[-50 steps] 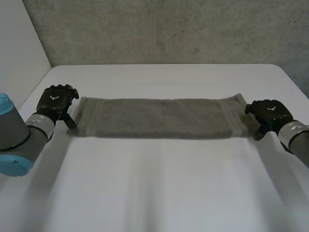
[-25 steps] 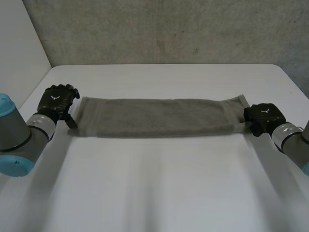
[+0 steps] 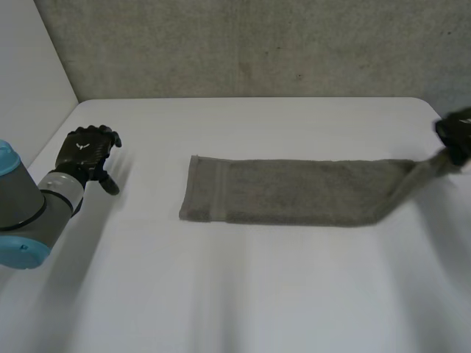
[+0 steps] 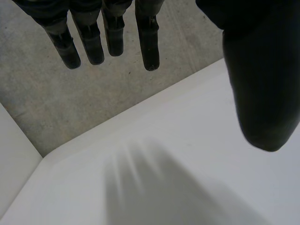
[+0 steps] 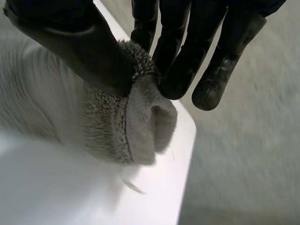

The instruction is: Fold the towel.

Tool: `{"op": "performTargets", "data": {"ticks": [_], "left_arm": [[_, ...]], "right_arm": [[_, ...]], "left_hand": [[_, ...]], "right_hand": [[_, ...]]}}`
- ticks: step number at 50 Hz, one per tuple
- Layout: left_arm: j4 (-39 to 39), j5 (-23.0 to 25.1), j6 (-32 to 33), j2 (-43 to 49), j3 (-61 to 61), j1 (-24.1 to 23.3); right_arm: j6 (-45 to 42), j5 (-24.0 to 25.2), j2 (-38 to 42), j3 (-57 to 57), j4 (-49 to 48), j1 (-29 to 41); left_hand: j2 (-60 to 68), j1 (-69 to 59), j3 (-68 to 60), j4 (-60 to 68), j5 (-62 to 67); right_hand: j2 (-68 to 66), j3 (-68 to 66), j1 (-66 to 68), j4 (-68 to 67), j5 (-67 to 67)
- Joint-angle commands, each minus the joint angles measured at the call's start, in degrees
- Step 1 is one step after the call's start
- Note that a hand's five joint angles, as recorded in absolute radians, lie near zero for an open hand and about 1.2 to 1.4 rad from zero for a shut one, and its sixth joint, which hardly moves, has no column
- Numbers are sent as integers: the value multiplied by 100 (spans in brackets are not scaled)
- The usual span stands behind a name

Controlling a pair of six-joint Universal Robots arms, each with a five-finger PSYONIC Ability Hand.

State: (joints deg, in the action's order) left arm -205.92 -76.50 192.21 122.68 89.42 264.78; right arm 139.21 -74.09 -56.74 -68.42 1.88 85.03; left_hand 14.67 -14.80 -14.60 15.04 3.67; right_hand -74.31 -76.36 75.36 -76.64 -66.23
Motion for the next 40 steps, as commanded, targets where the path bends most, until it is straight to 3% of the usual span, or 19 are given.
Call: {"op": "performTargets", "data": {"ticks": [1, 4, 6, 11, 12, 13, 14, 15, 19, 25, 32, 34, 40], "left_arm": [[-1, 3, -78, -16, 23, -5], [-1, 3, -78, -25, 23, -14], [-1, 3, -78, -34, 23, -49], [-1, 3, -78, -34, 41, -58], [-1, 3, -78, -34, 41, -58], [-1, 12, -78, -34, 41, -66], [8, 12, -78, -25, 49, -75], [8, 12, -78, -25, 49, -75], [8, 21, -78, -25, 49, -137], [8, 29, -70, -16, 49, -146], [-9, 65, -61, -43, 146, -216], [-9, 91, -61, -60, 181, -225], [-1, 179, -61, -157, 260, -576]], "right_arm": [[396, -999, 232, 1038, 93, 2487], [431, -1222, 436, 1349, 93, 3037], [466, -1615, 1065, 2179, 137, 4296], [370, -1793, 2015, 2928, 443, 5197], [352, -1802, 2262, 3131, 636, 5330], [352, -1802, 2264, 3133, 638, 5331], [326, -1810, 2464, 3333, 804, 5409], [317, -1819, 2571, 3492, 962, 5419], [396, -1863, 2581, 3643, 1130, 5357], [827, -1942, 1992, 3300, 1253, 4733], [1495, -1696, 779, 1428, 1025, 3687], [1582, -1285, 333, 309, 623, 3268], [1627, -808, -267, -1393, -302, 2650]], "left_hand": [[-277, 291, 270, -315, -177], [-294, 308, 287, -331, -194], [-294, 308, 287, -331, -194], [-311, 324, 304, -348, -210], [-311, 324, 304, -348, -211], [-311, 324, 304, -348, -211], [-311, 324, 304, -348, -211], [-311, 324, 304, -348, -211], [-311, 324, 304, -348, -211], [-311, 324, 304, -348, -211], [-311, 324, 304, -348, -211], [-311, 324, 304, -348, -211], [-210, 224, 203, -247, -110]], "right_hand": [[-569, -364, 464, -336, -377], [-569, -364, 464, -336, -377], [-569, -364, 464, -336, -377], [-242, -37, 136, -9, -50], [2043, 2248, -2148, 2276, 2235], [2065, 2270, -2171, 2298, 2258], [4380, 4585, -4486, 4613, 4573], [5203, 5408, -5309, 5436, 5395], [5329, 5534, -5435, 5562, 5521], [5363, 5568, -5468, 5596, 5555], [5127, 5332, -5233, 5360, 5320], [5027, 5232, -5133, 5260, 5219], [5026, 5231, -5132, 5259, 5219]]}}
